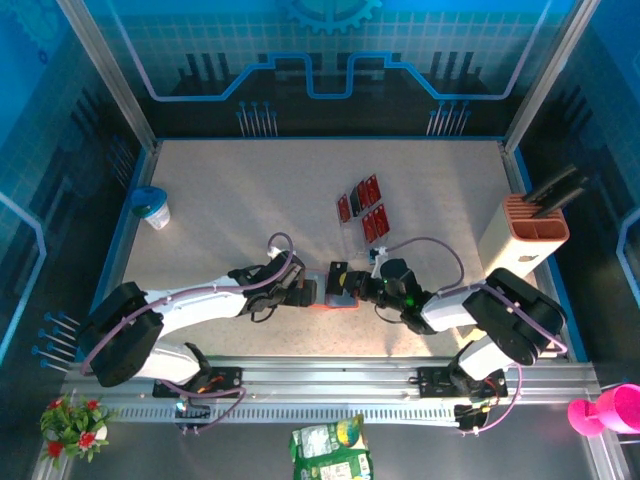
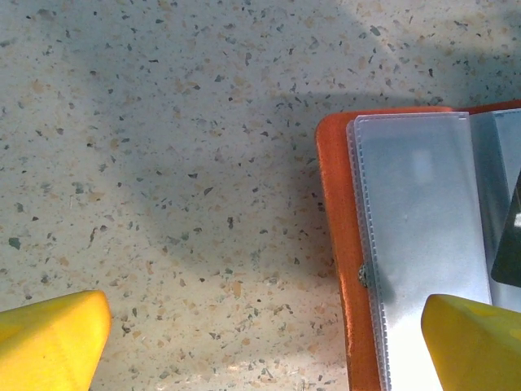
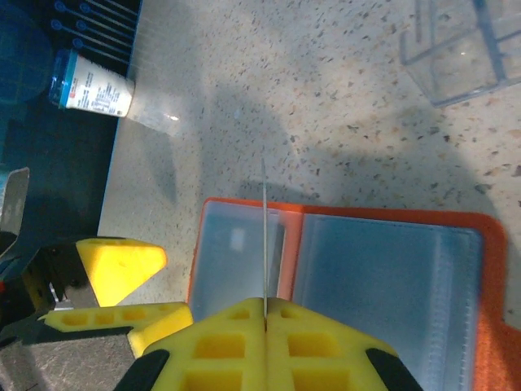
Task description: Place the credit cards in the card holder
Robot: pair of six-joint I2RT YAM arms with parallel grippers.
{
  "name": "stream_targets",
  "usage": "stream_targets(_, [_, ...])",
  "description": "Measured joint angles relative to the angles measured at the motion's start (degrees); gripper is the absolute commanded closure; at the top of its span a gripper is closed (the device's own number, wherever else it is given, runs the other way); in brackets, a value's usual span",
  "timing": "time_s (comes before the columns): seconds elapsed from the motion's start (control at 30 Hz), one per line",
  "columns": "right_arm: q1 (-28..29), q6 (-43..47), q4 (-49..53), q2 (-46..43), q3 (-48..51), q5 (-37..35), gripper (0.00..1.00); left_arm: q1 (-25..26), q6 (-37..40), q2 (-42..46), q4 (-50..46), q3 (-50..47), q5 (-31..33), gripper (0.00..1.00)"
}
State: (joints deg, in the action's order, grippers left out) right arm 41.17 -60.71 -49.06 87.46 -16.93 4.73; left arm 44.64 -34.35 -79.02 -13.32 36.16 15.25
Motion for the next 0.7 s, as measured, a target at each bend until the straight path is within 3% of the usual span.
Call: stream_targets(0.7, [0.2, -1.22, -5.64, 2.99, 0.5, -0.9, 1.0, 0.11, -0.42, -0.87, -1.11, -1.51, 1.05, 0.01])
